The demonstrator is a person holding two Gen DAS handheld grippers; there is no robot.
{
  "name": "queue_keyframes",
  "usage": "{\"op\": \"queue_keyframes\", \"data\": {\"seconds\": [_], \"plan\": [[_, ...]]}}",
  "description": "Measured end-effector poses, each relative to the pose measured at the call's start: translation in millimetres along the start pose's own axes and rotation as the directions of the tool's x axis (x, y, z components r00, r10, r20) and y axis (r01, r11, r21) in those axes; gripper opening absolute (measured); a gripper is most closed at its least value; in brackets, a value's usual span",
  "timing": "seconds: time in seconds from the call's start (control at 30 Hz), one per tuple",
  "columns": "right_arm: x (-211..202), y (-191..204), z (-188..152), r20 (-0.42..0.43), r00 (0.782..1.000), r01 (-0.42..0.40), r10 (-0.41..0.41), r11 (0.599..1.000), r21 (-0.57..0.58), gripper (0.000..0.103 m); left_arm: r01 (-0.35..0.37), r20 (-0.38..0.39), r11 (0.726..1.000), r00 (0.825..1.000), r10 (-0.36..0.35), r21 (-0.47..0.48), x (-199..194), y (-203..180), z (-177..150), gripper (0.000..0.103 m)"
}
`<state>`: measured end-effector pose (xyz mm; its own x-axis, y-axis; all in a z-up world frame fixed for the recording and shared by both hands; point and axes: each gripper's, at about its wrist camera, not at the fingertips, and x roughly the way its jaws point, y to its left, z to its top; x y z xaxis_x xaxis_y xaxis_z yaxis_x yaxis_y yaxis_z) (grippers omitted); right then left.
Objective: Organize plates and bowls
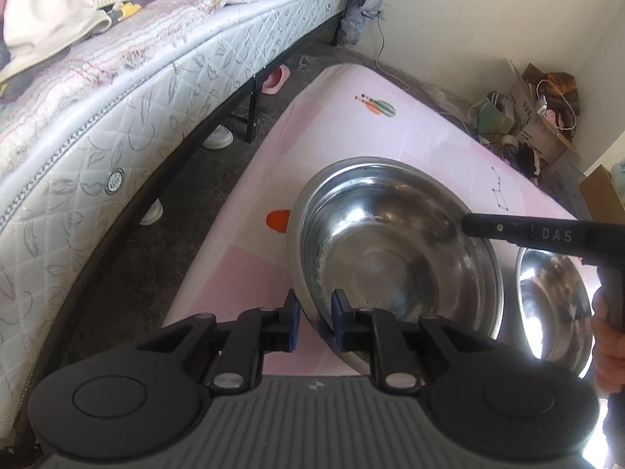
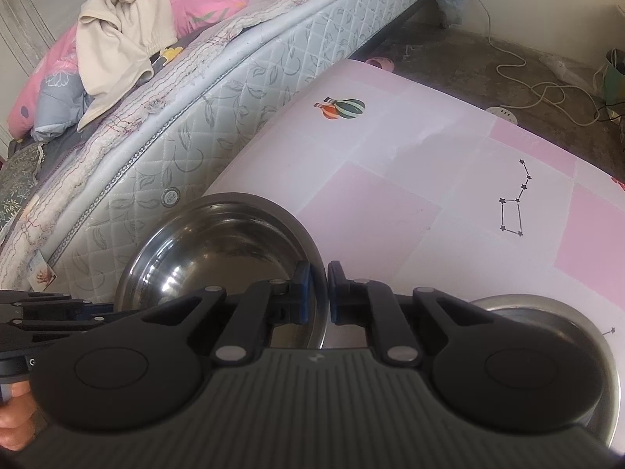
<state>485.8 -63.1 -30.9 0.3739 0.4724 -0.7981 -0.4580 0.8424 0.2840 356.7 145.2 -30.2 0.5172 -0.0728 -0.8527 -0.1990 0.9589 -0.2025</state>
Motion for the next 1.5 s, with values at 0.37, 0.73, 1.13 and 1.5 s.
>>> {"op": "queue_keyframes", "data": {"seconds": [0.37, 0.73, 1.13, 1.5], "plan": [[-41.3, 5.1, 8.3, 0.053, 0.998, -0.015, 0.014, 1.0, 0.014, 0.008, 0.013, 0.058, 0.999, 0.998, -0.015, 0.04, -39.1, -18.9, 7.1, 0.018], [-115.8, -36.5, -4.5, 0.109, 0.993, 0.044, -0.053, 0.995, 0.085, 0.008, 0.103, 0.072, 0.984, 0.991, -0.114, 0.142, -52.0, -80.6, 7.3, 0.018], [-151.9, -107.8, -52.7, 0.08, 0.983, 0.149, -0.167, 0.97, 0.193, 0.008, 0.177, -0.008, 0.957, 0.984, -0.18, 0.229, -19.6, -148.9, -8.0, 0.018], [-142.3, -142.6, -75.8, 0.036, 0.979, 0.186, -0.199, 0.956, 0.228, 0.008, 0.165, -0.056, 0.952, 0.986, -0.156, 0.257, 6.1, -169.6, -17.3, 0.018]]}}
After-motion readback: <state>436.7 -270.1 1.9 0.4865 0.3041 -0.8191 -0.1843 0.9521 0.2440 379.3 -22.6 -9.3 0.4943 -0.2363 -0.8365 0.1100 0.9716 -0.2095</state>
